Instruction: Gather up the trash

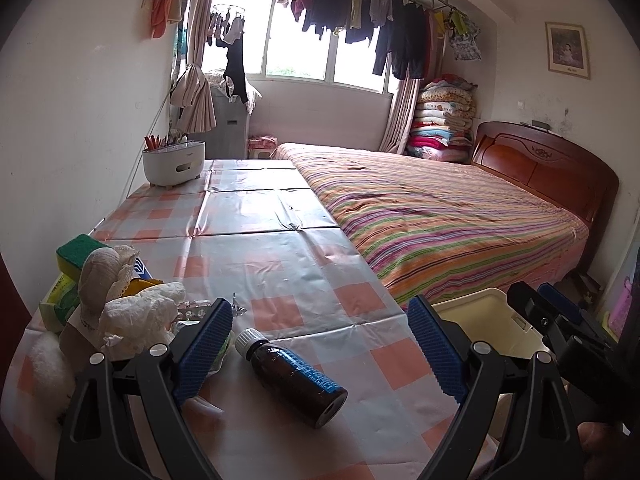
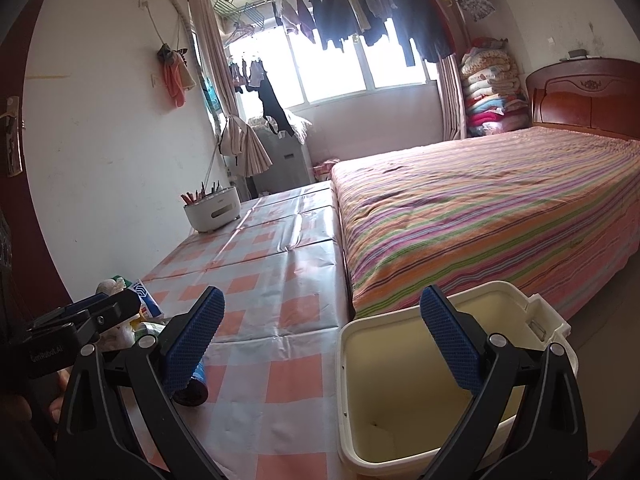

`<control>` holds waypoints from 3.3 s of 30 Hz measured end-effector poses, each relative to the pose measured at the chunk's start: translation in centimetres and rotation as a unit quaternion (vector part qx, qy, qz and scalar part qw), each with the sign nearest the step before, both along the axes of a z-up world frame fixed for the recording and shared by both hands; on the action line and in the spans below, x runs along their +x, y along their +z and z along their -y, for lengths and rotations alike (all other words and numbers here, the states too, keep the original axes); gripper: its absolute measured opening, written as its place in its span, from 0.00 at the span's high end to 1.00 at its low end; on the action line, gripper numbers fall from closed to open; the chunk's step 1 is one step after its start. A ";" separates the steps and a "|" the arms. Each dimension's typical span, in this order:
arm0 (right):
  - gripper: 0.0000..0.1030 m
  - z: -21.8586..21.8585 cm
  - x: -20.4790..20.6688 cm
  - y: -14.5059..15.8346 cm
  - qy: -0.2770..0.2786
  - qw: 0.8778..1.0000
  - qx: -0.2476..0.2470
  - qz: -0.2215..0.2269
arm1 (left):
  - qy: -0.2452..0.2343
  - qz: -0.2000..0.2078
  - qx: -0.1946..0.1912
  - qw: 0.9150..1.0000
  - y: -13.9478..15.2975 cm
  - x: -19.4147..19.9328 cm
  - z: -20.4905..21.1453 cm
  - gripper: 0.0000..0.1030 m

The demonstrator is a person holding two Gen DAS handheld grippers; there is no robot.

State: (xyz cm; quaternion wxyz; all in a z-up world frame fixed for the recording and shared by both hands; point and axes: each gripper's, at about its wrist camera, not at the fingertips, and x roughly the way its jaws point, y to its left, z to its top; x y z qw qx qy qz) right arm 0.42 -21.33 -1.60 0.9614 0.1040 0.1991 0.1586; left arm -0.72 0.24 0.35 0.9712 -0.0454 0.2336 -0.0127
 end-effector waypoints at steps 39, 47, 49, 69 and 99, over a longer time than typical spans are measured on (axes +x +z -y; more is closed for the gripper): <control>0.06 -0.6 0.1 -0.1 0.013 1.000 -0.004 -0.007 | -0.004 -0.010 -0.001 1.000 -0.2 -0.2 0.2 0.16; 0.06 -0.9 0.4 -0.2 0.018 1.000 -0.001 -0.011 | 0.002 -0.010 -0.004 1.000 -0.2 -0.3 -0.5 0.16; 0.06 -1.2 0.5 -0.2 0.022 1.000 0.002 -0.012 | 0.005 -0.010 -0.003 1.000 -0.1 -0.4 -0.7 0.16; 0.06 -6.2 1.0 -0.1 0.082 0.996 -0.010 -0.012 | 0.067 0.002 -0.019 0.998 1.1 -1.5 -6.1 0.16; 0.06 -10.8 0.7 -0.2 0.136 0.990 -0.030 -0.018 | 0.130 -0.010 -0.031 0.991 0.2 -3.1 -11.6 0.16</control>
